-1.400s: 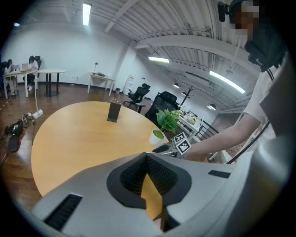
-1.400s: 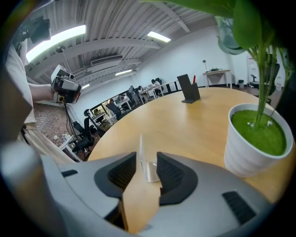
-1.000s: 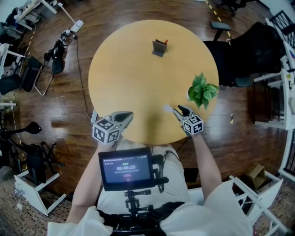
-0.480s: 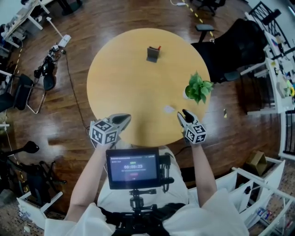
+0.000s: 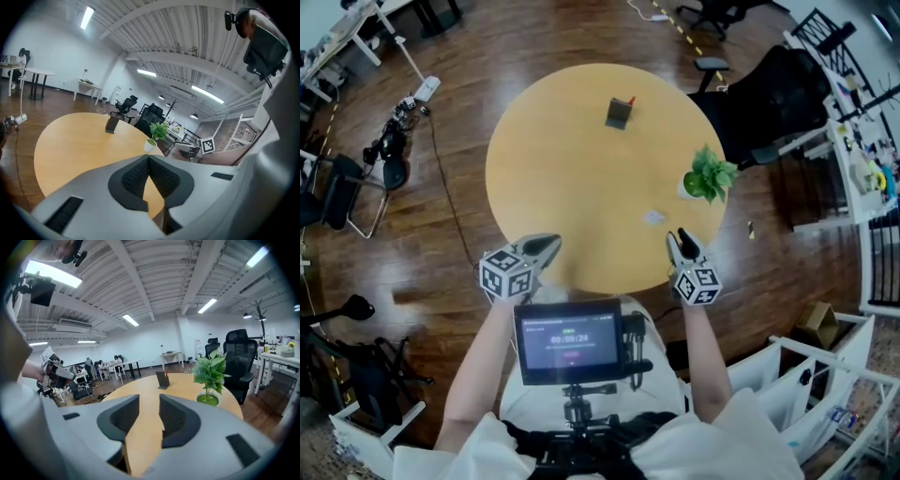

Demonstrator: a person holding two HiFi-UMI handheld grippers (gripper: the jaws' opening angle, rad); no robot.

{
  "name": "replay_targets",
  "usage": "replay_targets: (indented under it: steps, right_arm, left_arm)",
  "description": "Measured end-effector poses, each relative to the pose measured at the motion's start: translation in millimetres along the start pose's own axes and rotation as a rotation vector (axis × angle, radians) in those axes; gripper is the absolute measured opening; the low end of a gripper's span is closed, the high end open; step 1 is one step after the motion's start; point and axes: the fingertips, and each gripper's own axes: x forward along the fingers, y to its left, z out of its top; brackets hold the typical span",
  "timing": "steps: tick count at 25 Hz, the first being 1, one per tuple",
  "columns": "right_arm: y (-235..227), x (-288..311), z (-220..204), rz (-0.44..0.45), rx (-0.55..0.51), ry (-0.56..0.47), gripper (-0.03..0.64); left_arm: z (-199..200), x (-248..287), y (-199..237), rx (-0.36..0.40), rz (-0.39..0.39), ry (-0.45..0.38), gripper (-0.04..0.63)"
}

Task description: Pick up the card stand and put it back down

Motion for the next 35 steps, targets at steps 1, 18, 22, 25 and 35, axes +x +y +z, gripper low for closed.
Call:
replay_targets:
  steps: [1,18,22,25,35]
  right_arm:
    - [7.4,-2.1,0.2,-0.008,0.001,-0.001,0.153]
    - [84.4,-34.4,-8.4,-0.194,-0.096,-0.041,0.144]
    - [92.1,-40.7,-6.7,-0.185,-0.094,-0.054,0.14]
    - [95.9,-49.6,-1.2,-0.163,-0.098,-0.069,0.14]
    - [74.2,-100.4,17.3,-0.149,-0.078,-0.096,0.132]
  left_arm:
    - [-2.2,-7.1,2.5,-0.003,0.001,-0.006,0.002]
    - [-59.2,-99.6,26.6,-0.025,0.006,-0.06,0.003]
    - [-65.6,-102.2,27.1,-0.008,0.004,-0.048,0.003]
    - [-70.2,-100.9,23.1,0.003,0.008,-0.044,0.002]
    - [-62.6,-66.4,-30.0,0.015,-0.017,-0.033,0.002]
